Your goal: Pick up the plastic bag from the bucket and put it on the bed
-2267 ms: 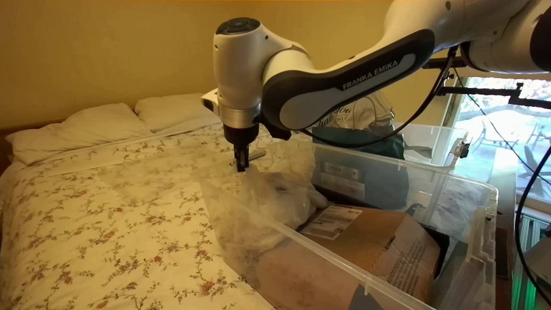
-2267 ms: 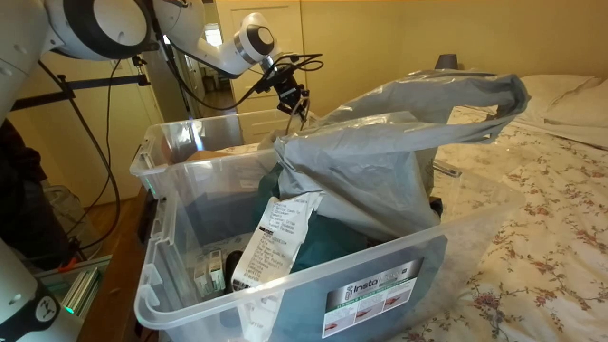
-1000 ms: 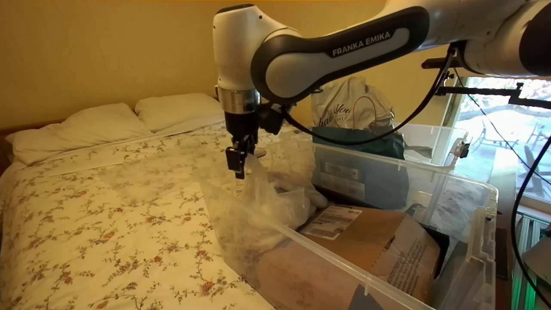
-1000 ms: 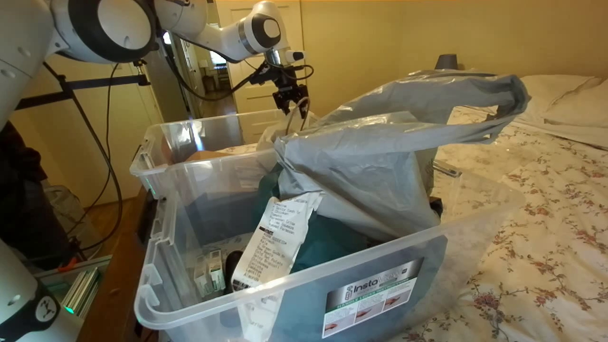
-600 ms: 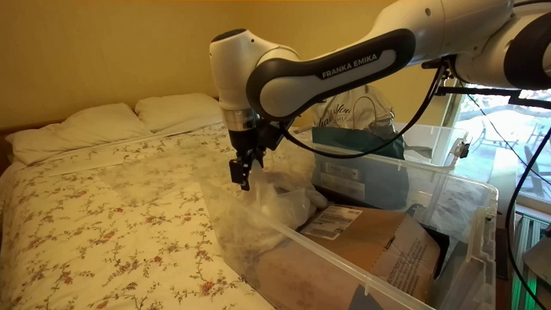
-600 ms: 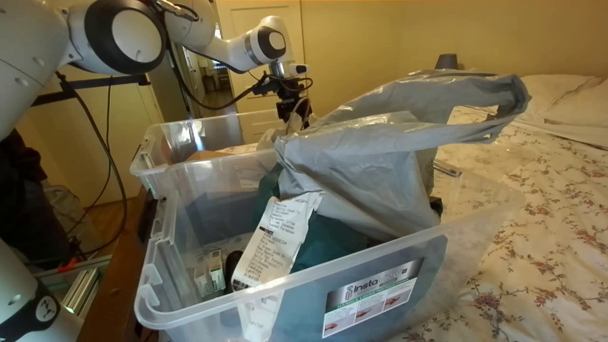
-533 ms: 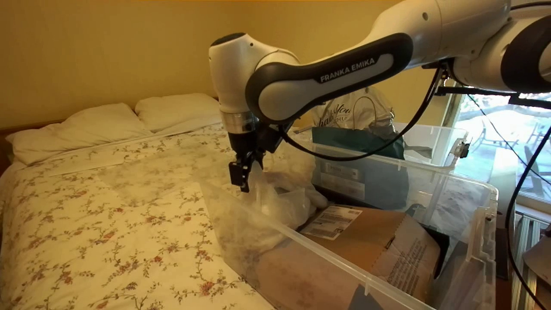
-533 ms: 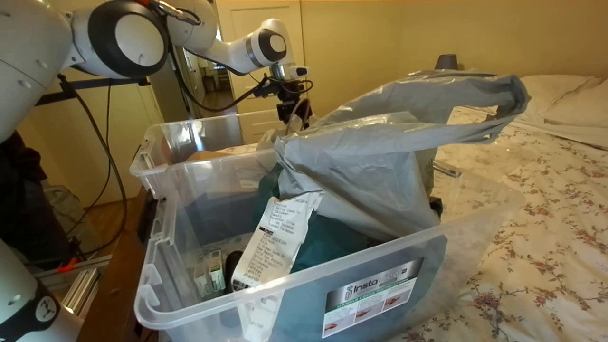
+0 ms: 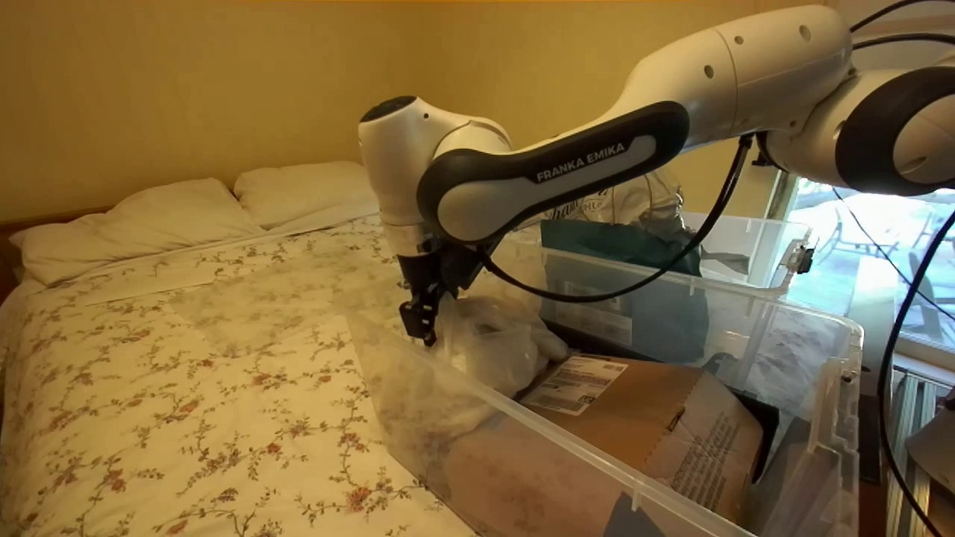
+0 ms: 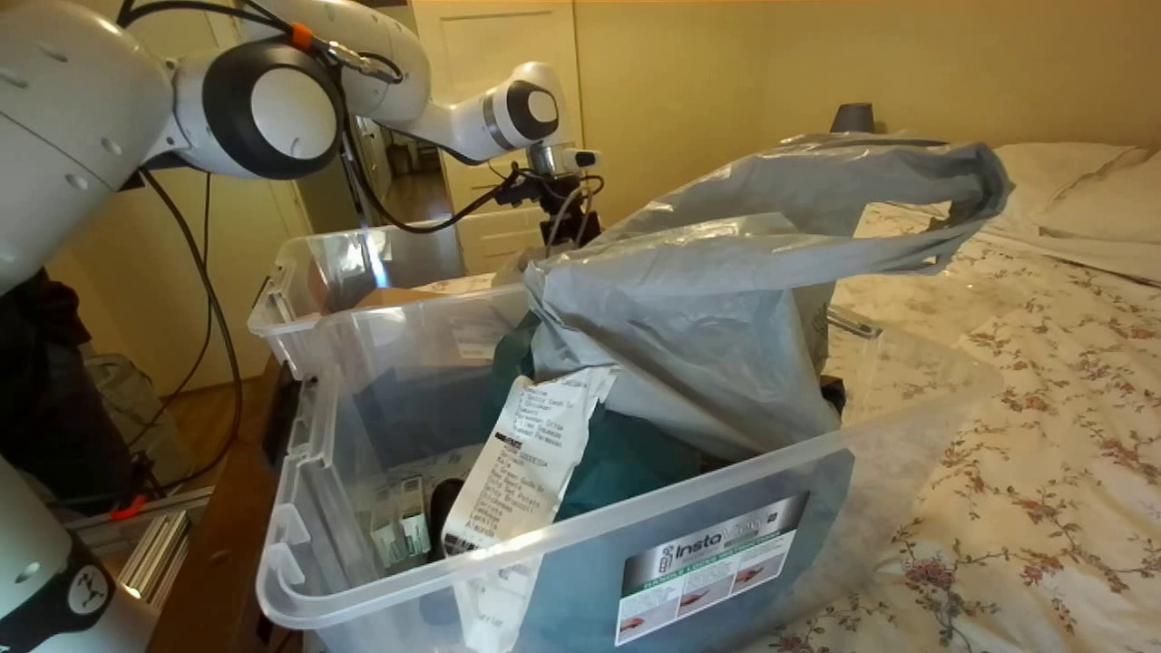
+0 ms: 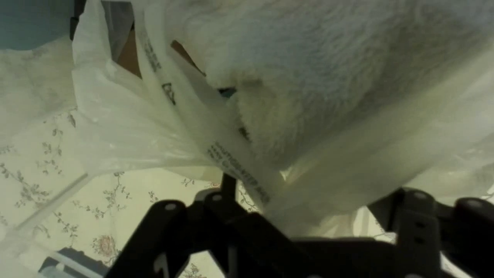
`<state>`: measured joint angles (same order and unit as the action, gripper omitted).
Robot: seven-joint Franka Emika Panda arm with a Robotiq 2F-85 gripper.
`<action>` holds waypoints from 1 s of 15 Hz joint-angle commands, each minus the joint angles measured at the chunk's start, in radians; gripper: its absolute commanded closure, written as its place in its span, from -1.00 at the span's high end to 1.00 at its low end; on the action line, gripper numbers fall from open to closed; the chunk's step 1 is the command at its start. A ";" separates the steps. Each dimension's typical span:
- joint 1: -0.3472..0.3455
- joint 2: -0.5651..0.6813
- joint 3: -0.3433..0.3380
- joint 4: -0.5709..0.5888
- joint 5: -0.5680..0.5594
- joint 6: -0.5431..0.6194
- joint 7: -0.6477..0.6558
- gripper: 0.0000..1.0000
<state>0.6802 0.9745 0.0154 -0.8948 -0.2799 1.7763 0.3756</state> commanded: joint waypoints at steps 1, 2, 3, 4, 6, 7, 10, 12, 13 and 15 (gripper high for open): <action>0.004 0.048 -0.003 0.087 0.013 -0.070 0.026 0.01; 0.006 0.050 -0.003 0.094 0.011 -0.081 0.030 -0.12; 0.007 0.051 -0.002 0.100 0.011 -0.089 0.033 -0.28; 0.008 0.049 -0.002 0.104 0.010 -0.101 0.035 -0.40; 0.009 0.044 0.000 0.109 0.011 -0.113 0.037 -0.68; 0.007 0.042 0.003 0.111 0.013 -0.112 0.035 -0.80; 0.000 0.028 0.020 0.105 0.023 -0.085 0.018 -1.00; 0.005 0.005 0.025 0.092 0.016 -0.057 0.021 -1.00; 0.012 -0.014 0.025 0.079 0.007 -0.040 0.026 -0.96; 0.029 -0.049 0.019 0.059 -0.009 -0.009 0.037 -0.95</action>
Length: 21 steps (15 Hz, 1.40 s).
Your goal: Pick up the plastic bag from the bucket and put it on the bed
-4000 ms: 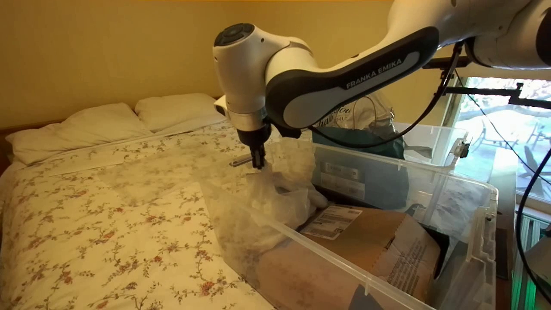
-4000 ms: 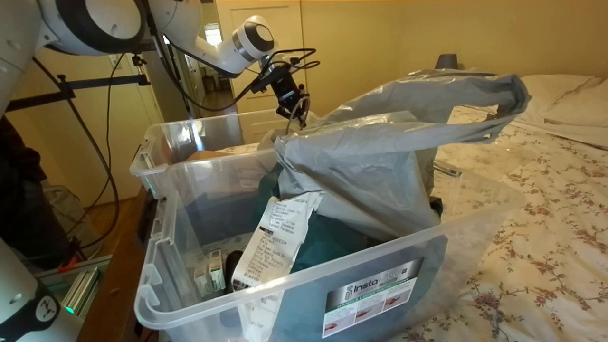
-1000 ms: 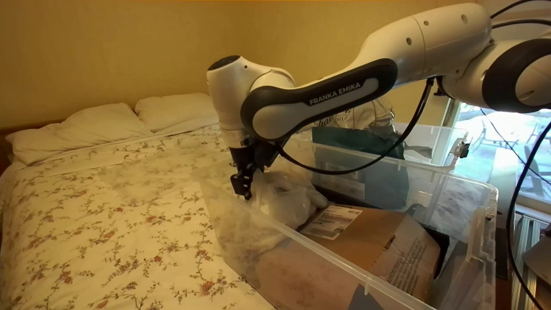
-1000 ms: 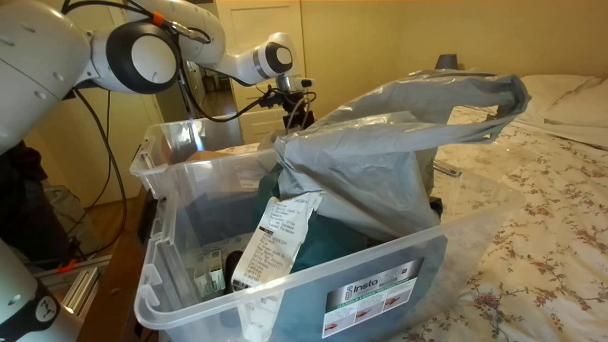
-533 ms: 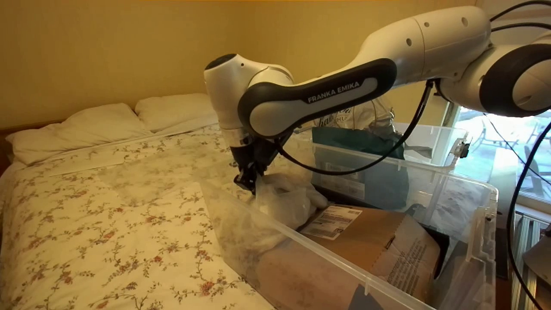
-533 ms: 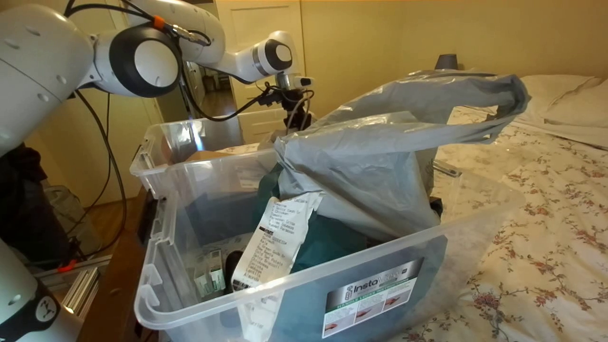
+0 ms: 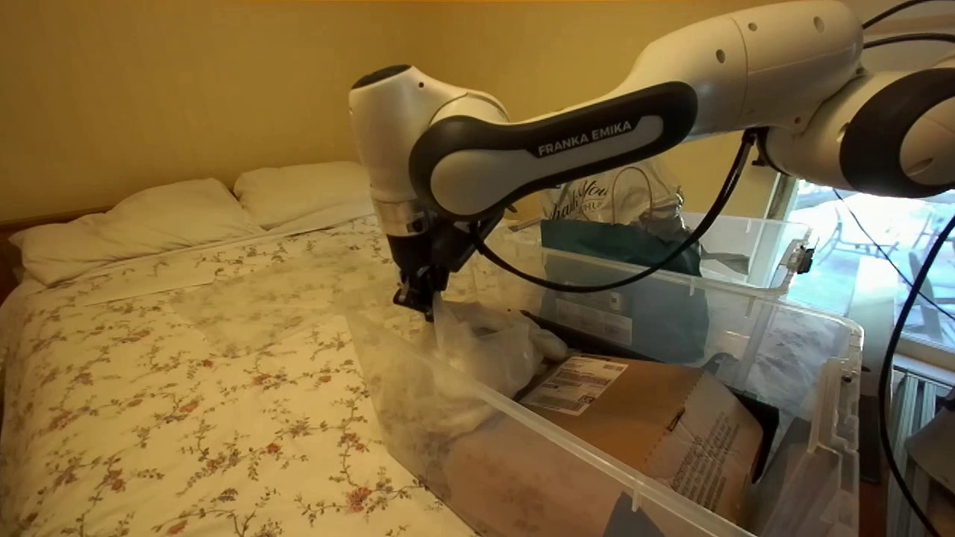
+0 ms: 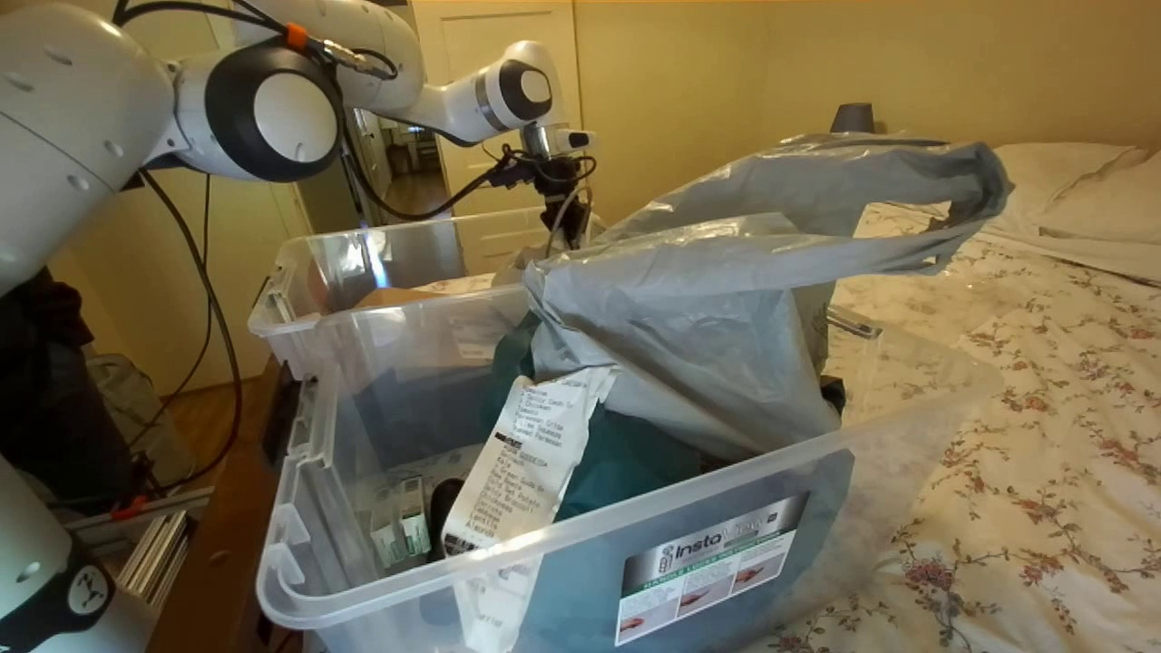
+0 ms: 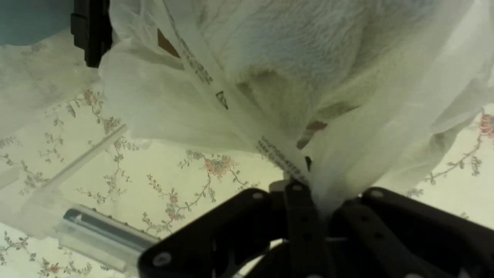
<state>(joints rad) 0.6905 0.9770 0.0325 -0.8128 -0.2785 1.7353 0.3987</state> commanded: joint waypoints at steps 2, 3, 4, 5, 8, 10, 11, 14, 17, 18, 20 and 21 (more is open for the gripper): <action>0.042 -0.093 -0.008 -0.044 -0.027 0.055 0.031 -0.95; 0.058 -0.115 -0.014 -0.053 -0.038 0.061 0.040 -0.95; 0.074 -0.135 -0.022 -0.059 -0.052 0.063 0.053 -0.97; 0.089 -0.153 -0.028 -0.062 -0.065 0.059 0.064 -0.96; 0.139 -0.211 -0.053 -0.065 -0.121 0.058 0.114 -0.95; 0.168 -0.245 -0.068 -0.057 -0.161 0.054 0.139 -0.96; 0.182 -0.262 -0.077 -0.049 -0.181 0.046 0.149 -0.96; 0.223 -0.318 -0.103 -0.022 -0.240 0.020 0.169 -0.96; 0.271 -0.367 -0.127 0.004 -0.295 -0.015 0.183 -0.98; 0.291 -0.380 -0.134 0.019 -0.315 -0.034 0.189 -0.97; 0.309 -0.390 -0.128 0.045 -0.319 -0.076 0.141 -0.98; 0.280 -0.368 -0.117 0.010 -0.281 -0.046 0.162 -0.97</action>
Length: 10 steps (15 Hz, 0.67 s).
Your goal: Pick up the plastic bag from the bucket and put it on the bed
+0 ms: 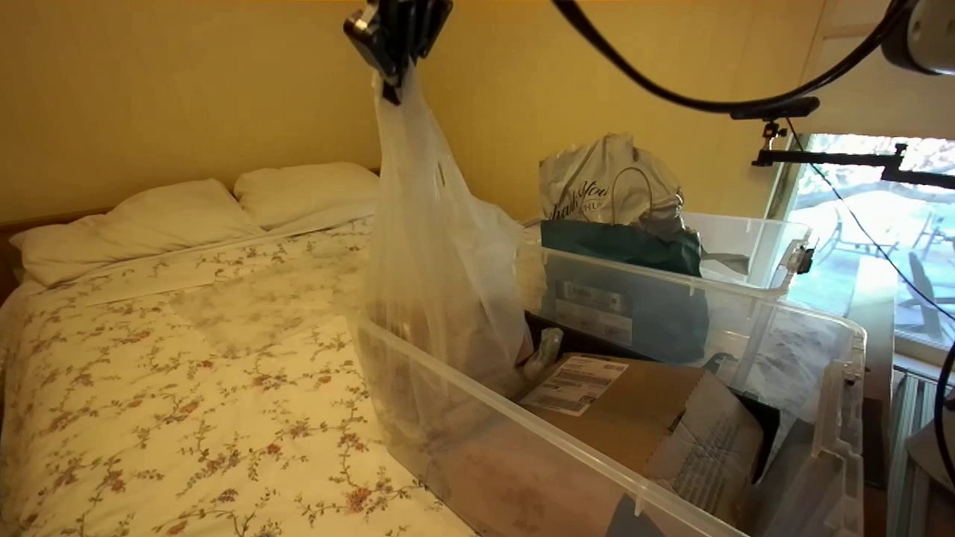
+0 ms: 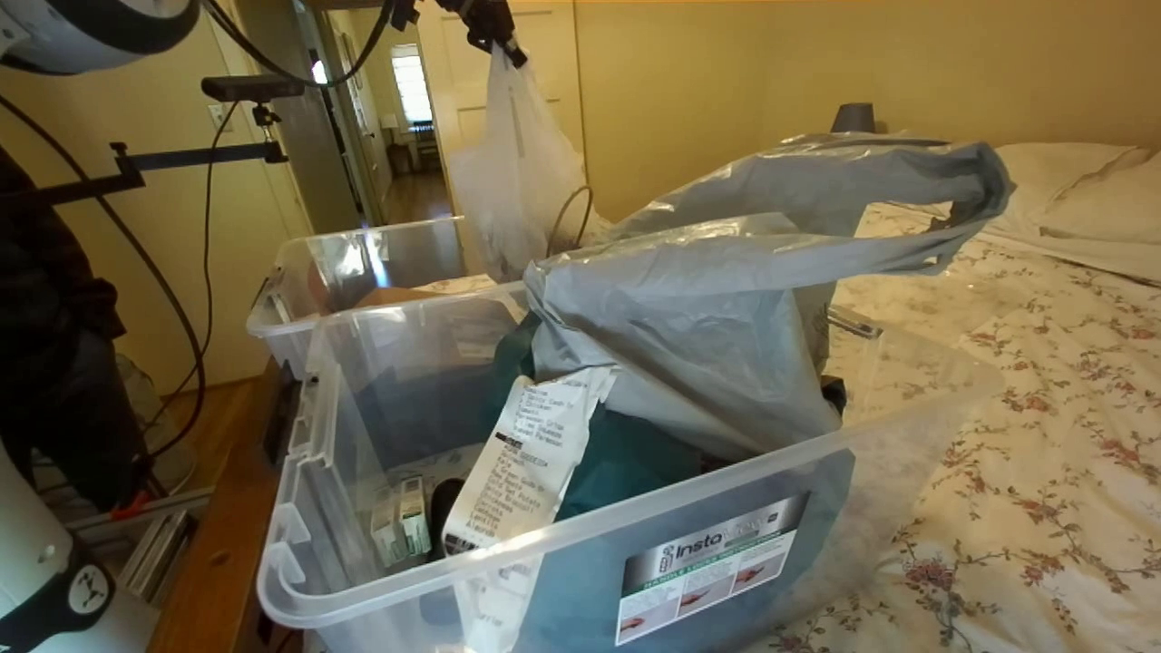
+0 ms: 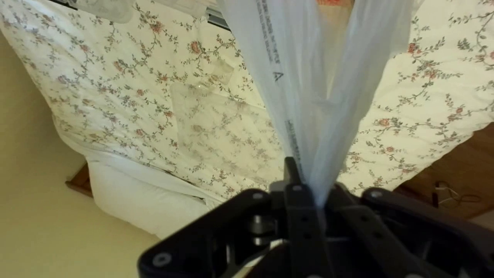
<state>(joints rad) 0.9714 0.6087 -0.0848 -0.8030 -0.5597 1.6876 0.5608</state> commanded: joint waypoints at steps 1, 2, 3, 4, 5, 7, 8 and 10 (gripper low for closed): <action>0.011 -0.012 0.000 0.003 -0.003 -0.016 -0.002 -0.97; 0.018 -0.019 0.000 0.003 -0.004 -0.022 -0.002 -0.97; 0.020 -0.021 0.000 0.003 -0.005 -0.023 -0.003 -0.97; 0.020 -0.020 -0.002 0.003 -0.005 -0.023 -0.003 -0.97; 0.018 -0.018 -0.004 0.003 -0.005 -0.023 -0.003 -0.97; 0.017 -0.017 -0.006 0.003 -0.005 -0.023 -0.004 -0.98; 0.019 -0.008 -0.022 0.025 -0.031 -0.021 -0.007 -0.99; 0.033 -0.002 -0.071 0.092 -0.115 -0.029 -0.028 -0.99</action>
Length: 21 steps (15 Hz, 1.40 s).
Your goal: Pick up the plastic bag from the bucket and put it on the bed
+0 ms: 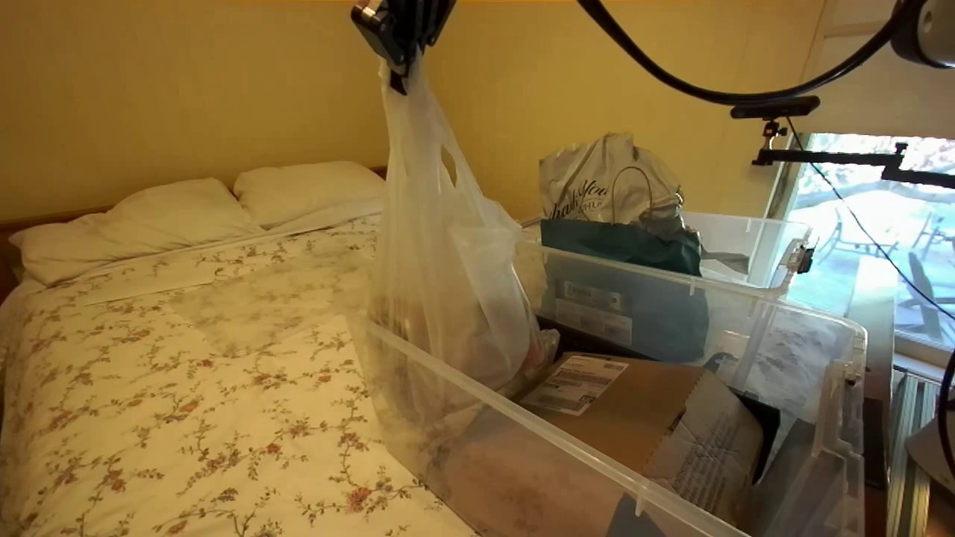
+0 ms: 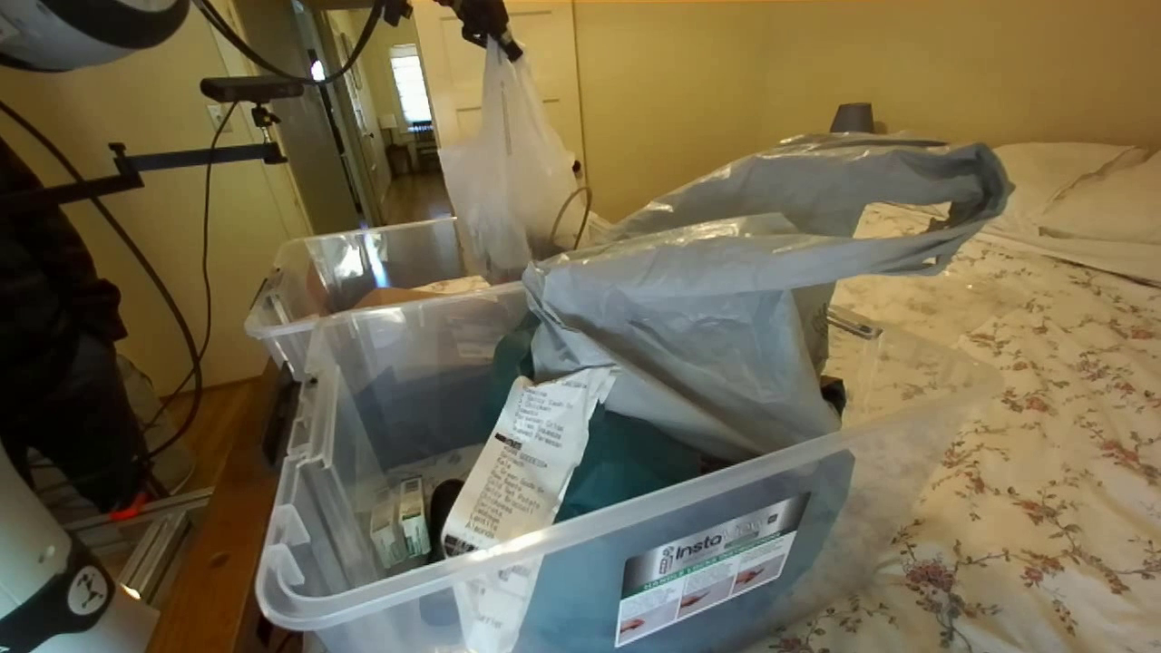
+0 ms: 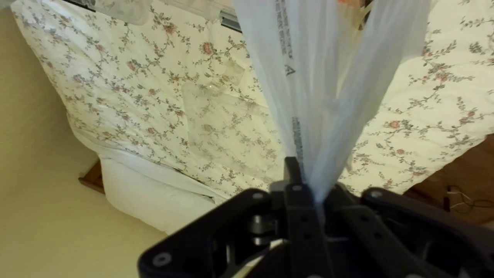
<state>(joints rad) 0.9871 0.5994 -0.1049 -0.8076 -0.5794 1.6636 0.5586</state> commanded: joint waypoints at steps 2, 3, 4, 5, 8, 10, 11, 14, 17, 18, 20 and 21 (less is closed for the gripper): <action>0.029 -0.002 -0.083 0.136 -0.159 -0.029 -0.070 -0.99; 0.033 -0.001 -0.097 0.159 -0.188 -0.029 -0.101 -0.99; 0.036 0.001 -0.108 0.187 -0.215 -0.028 -0.138 -0.99; 0.039 0.004 -0.119 0.216 -0.240 -0.020 -0.172 -0.99; 0.039 0.018 -0.136 0.291 -0.285 0.027 -0.285 -0.99; 0.037 0.021 -0.132 0.320 -0.290 0.072 -0.359 -0.99; 0.036 0.019 -0.129 0.329 -0.286 0.099 -0.392 -0.99; 0.038 0.017 -0.119 0.344 -0.270 0.186 -0.483 -0.99; 0.038 -0.004 -0.111 0.263 -0.236 0.124 -0.410 -0.97; 0.037 0.000 -0.110 0.257 -0.235 0.120 -0.406 -0.97; 0.035 0.011 -0.110 0.255 -0.234 0.120 -0.402 -0.97; 0.035 0.019 -0.121 0.266 -0.253 0.150 -0.388 -0.99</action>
<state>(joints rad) 1.0223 0.6117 -0.2150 -0.5522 -0.8139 1.7840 0.1572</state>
